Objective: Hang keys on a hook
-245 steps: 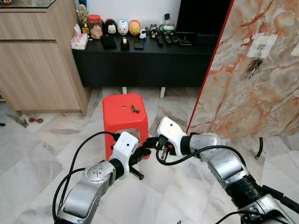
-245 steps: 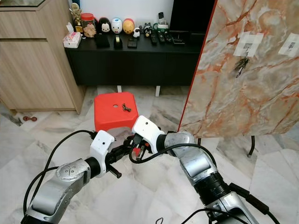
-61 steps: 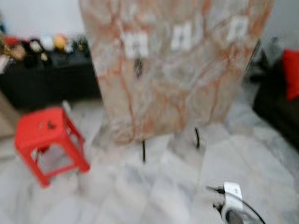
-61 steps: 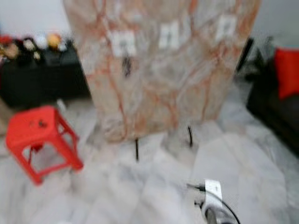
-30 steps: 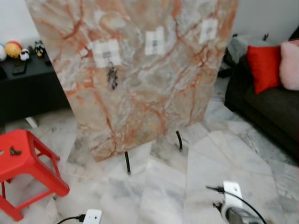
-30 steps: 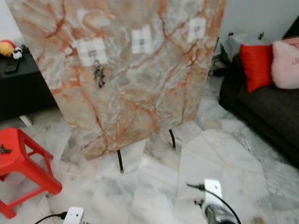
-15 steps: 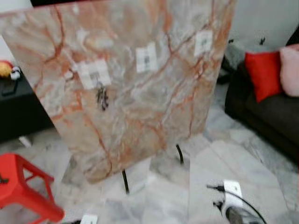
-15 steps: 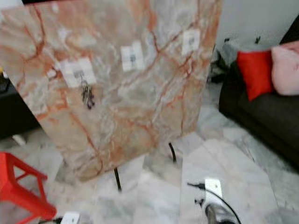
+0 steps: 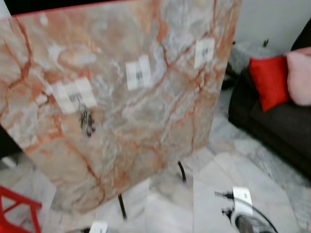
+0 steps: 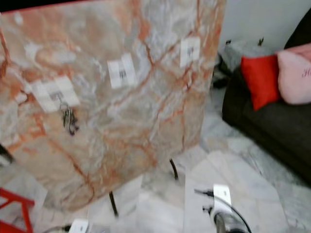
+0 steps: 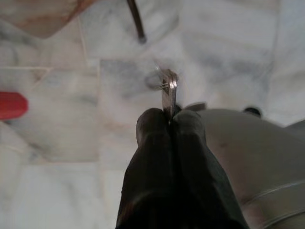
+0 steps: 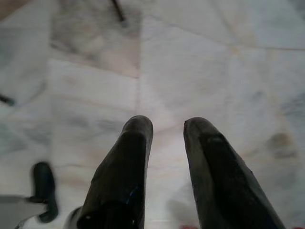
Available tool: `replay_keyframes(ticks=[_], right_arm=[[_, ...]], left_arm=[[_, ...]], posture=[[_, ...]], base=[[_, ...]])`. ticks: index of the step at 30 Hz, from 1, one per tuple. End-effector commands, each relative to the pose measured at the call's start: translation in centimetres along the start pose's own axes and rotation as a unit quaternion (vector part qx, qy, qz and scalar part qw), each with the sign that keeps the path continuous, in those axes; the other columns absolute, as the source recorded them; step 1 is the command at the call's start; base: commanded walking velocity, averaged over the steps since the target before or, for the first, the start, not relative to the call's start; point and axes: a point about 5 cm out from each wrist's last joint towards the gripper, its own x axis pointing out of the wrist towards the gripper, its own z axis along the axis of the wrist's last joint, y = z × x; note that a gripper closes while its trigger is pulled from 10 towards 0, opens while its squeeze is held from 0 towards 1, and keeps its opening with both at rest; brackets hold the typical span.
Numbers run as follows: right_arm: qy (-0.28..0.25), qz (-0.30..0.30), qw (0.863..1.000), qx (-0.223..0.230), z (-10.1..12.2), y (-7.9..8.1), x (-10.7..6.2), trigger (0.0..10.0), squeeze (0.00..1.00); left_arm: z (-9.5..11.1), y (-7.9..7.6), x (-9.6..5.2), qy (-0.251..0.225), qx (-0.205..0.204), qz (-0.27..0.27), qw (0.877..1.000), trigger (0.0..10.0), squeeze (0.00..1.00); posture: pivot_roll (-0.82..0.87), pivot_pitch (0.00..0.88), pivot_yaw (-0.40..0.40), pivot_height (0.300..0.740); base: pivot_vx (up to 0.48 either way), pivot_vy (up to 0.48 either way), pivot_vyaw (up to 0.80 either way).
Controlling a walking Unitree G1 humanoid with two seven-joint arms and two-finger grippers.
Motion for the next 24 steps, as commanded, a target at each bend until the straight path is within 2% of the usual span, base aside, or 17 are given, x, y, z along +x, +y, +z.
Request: replay_keyframes(ticks=[1,8,13,14,15,17,18,20,21,23,24], right_arm=[[0.009,-0.014,1.000,0.000,-0.4,-1.2,-0.1,10.0,0.00],[0.010,-0.013,1.000,-0.003,-0.5,-1.2,-0.1,10.0,0.00],[0.007,-0.012,1.000,-0.003,-0.4,-1.1,-0.1,10.0,0.00],[0.007,-0.012,1.000,-0.005,-0.5,-1.1,-0.1,10.0,0.00],[0.007,-0.011,1.000,-0.005,-0.5,-1.1,-0.1,10.0,0.00],[0.008,-0.010,1.000,-0.007,-0.5,-1.1,-0.1,10.0,0.00],[0.008,-0.010,1.000,-0.007,-0.5,-1.1,-0.1,10.0,0.00],[0.007,-0.010,1.000,-0.008,-0.5,-1.1,-0.1,10.0,0.00],[0.007,-0.010,1.000,-0.008,-0.5,-1.1,-0.1,10.0,0.00],[0.007,-0.009,1.000,-0.012,-0.4,-1.1,-0.1,10.0,0.00],[0.007,-0.009,1.000,-0.012,-0.4,-1.1,-0.1,10.0,0.00]], left_arm=[[-0.8,-0.5,-0.1,0.012,0.015,-0.013,1.000,10.0,0.00],[0.0,-0.6,-0.1,-0.025,0.045,-0.025,0.998,10.0,0.00],[0.4,-0.6,-0.2,-0.047,0.078,-0.028,0.995,10.0,0.00],[4.3,-0.9,0.3,-0.111,0.095,-0.043,0.988,10.0,0.00],[7.5,-0.9,0.3,-0.156,0.105,-0.051,0.981,10.0,0.00],[12.9,-1.0,-0.4,-0.233,0.127,-0.063,0.962,10.0,0.00],[12.9,-1.0,-0.4,-0.233,0.127,-0.063,0.962,10.0,0.00],[15.0,-1.0,-1.1,-0.269,0.147,-0.067,0.949,10.0,0.00],[15.0,-1.0,-1.1,-0.269,0.147,-0.067,0.949,10.0,0.00],[17.5,-0.9,-2.3,-0.317,0.158,-0.062,0.933,10.0,0.00],[17.5,-0.9,-2.3,-0.317,0.158,-0.062,0.933,10.0,0.00]], posture=[[-0.05,0.000,-0.032,0.740],[-0.04,0.000,-0.030,0.740],[-0.04,0.000,-0.029,0.740],[-0.04,0.000,-0.026,0.740],[-0.04,0.000,-0.026,0.740],[-0.04,0.000,-0.025,0.740],[-0.04,0.000,-0.025,0.740],[-0.04,0.000,-0.025,0.740],[-0.04,0.000,-0.025,0.740],[-0.04,0.000,-0.025,0.740],[-0.04,0.000,-0.025,0.740]], base=[[0.307,0.000,-0.73],[0.300,0.000,-0.69],[0.103,0.000,0.00],[0.000,0.000,0.00],[0.000,0.000,0.00],[0.000,0.000,0.00],[0.000,0.000,0.00],[0.000,0.000,0.00],[0.000,0.000,0.00],[0.000,0.000,0.00],[0.000,0.000,0.00]])
